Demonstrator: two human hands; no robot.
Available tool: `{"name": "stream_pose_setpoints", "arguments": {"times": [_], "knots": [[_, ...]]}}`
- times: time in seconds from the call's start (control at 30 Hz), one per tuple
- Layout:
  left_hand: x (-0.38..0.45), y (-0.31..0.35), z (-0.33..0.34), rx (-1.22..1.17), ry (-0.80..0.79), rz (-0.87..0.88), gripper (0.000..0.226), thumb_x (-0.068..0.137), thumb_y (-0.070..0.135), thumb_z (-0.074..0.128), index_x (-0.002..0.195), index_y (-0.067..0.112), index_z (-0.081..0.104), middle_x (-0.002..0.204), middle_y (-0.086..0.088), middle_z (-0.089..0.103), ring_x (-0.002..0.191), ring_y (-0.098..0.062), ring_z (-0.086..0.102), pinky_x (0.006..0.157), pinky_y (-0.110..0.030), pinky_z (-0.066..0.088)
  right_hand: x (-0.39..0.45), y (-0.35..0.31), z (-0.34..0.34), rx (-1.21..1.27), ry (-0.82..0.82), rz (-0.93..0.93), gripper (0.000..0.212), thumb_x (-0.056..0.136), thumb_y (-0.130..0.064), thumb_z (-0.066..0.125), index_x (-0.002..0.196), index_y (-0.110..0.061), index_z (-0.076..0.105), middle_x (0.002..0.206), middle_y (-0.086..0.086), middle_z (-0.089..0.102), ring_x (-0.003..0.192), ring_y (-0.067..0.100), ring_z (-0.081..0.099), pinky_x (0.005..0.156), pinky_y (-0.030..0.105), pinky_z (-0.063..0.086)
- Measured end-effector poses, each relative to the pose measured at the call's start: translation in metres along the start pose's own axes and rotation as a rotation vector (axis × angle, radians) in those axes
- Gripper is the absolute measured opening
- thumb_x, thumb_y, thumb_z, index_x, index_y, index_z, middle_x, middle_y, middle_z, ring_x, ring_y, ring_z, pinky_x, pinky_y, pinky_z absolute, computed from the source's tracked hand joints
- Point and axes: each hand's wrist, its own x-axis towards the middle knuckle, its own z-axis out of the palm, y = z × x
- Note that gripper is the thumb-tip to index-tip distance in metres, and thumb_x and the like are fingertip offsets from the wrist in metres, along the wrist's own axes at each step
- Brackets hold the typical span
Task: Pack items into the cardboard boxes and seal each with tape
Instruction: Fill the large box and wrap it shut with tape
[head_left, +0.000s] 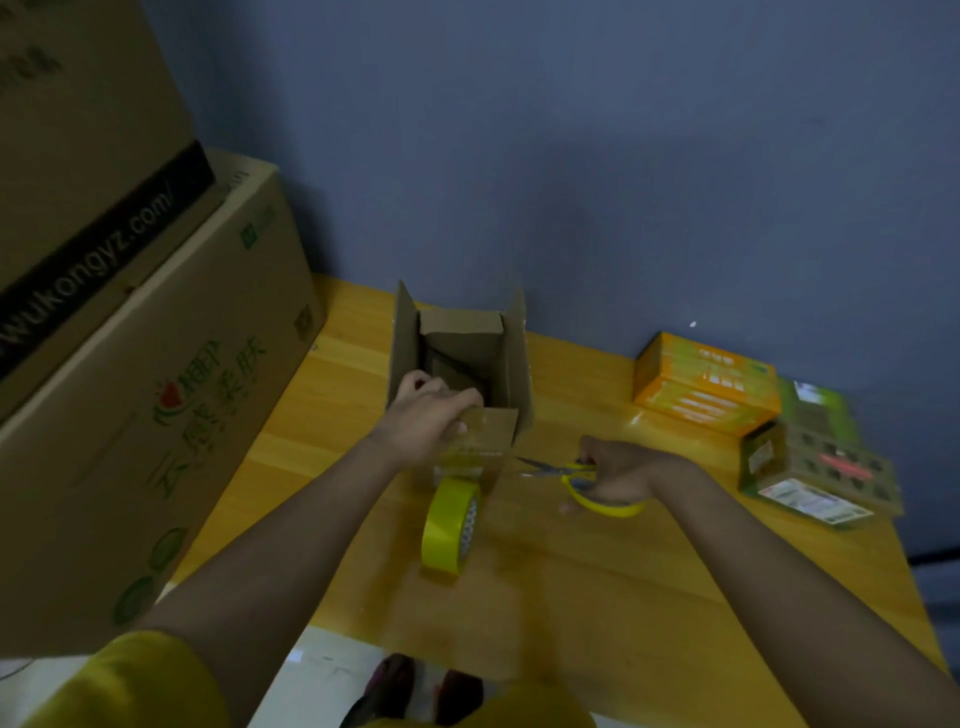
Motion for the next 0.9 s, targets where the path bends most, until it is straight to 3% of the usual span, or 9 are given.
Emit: {"name": "stream_pose_setpoints", "arguments": {"times": [0.1, 0.17, 0.3, 0.37, 0.47, 0.63, 0.9], "knots": [[0.002, -0.002, 0.000, -0.020, 0.000, 0.014, 0.028, 0.101, 0.019, 0.046, 0.129, 0.024, 0.045, 0.117, 0.000, 0.061, 0.114, -0.023, 0.043, 0.101, -0.035, 0.020, -0.004, -0.006, -0.004, -0.042, -0.040, 0.015, 0.043, 0.088, -0.054, 0.060, 0.109, -0.023, 0.038, 0.092, -0.011, 0.049, 0.073, 0.009, 0.046, 0.054, 0.024, 0.033], [0.004, -0.002, 0.000, -0.032, 0.000, 0.028, 0.029, 0.100, 0.019, 0.047, 0.129, 0.024, 0.045, 0.118, -0.002, 0.061, 0.114, -0.024, 0.043, 0.103, -0.035, 0.021, -0.001, -0.012, -0.002, -0.033, -0.073, 0.027, 0.044, 0.089, -0.052, 0.060, 0.112, -0.021, 0.037, 0.082, -0.012, 0.040, 0.064, 0.007, 0.039, 0.052, 0.024, 0.031], [0.007, -0.001, -0.001, -0.054, -0.012, 0.038, 0.030, 0.099, 0.019, 0.048, 0.129, 0.024, 0.047, 0.116, -0.003, 0.061, 0.115, -0.023, 0.042, 0.103, -0.033, 0.019, 0.013, -0.017, 0.002, 0.053, -0.070, 0.021, 0.049, 0.094, -0.045, 0.055, 0.128, -0.014, 0.039, 0.118, 0.000, 0.050, 0.069, 0.008, 0.044, 0.053, 0.025, 0.033], [0.009, -0.004, -0.001, -0.085, -0.013, 0.053, 0.029, 0.099, 0.019, 0.049, 0.127, 0.024, 0.048, 0.112, -0.003, 0.060, 0.113, -0.023, 0.043, 0.102, -0.032, 0.018, 0.015, -0.019, 0.001, 0.082, -0.069, 0.014, 0.051, 0.094, -0.045, 0.057, 0.130, -0.013, 0.040, 0.111, -0.003, 0.049, 0.071, 0.006, 0.043, 0.053, 0.024, 0.033], [0.011, -0.009, 0.000, -0.109, -0.020, 0.071, 0.026, 0.098, 0.019, 0.049, 0.124, 0.025, 0.049, 0.108, -0.002, 0.059, 0.110, -0.020, 0.044, 0.102, -0.031, 0.017, 0.017, -0.018, 0.001, 0.090, -0.078, 0.017, 0.045, 0.089, -0.050, 0.062, 0.115, -0.019, 0.042, 0.093, -0.008, 0.045, 0.075, 0.008, 0.045, 0.057, 0.025, 0.035], [0.012, -0.014, 0.005, -0.106, 0.038, 0.114, 0.025, 0.097, 0.018, 0.051, 0.121, 0.023, 0.053, 0.102, -0.001, 0.062, 0.106, -0.019, 0.049, 0.104, -0.032, 0.019, 0.027, -0.021, 0.002, 0.096, -0.074, 0.000, 0.050, 0.079, -0.059, 0.068, 0.104, -0.021, 0.048, 0.105, -0.002, 0.052, 0.093, 0.018, 0.050, 0.072, 0.033, 0.039], [0.014, -0.023, 0.007, -0.178, 0.044, 0.126, 0.025, 0.095, 0.020, 0.054, 0.120, 0.022, 0.057, 0.101, -0.002, 0.060, 0.105, -0.021, 0.051, 0.107, -0.032, 0.020, 0.036, -0.026, 0.004, 0.178, -0.044, -0.032, 0.046, 0.080, -0.056, 0.069, 0.102, -0.018, 0.054, 0.097, -0.005, 0.050, 0.086, 0.016, 0.047, 0.066, 0.030, 0.036]]}}
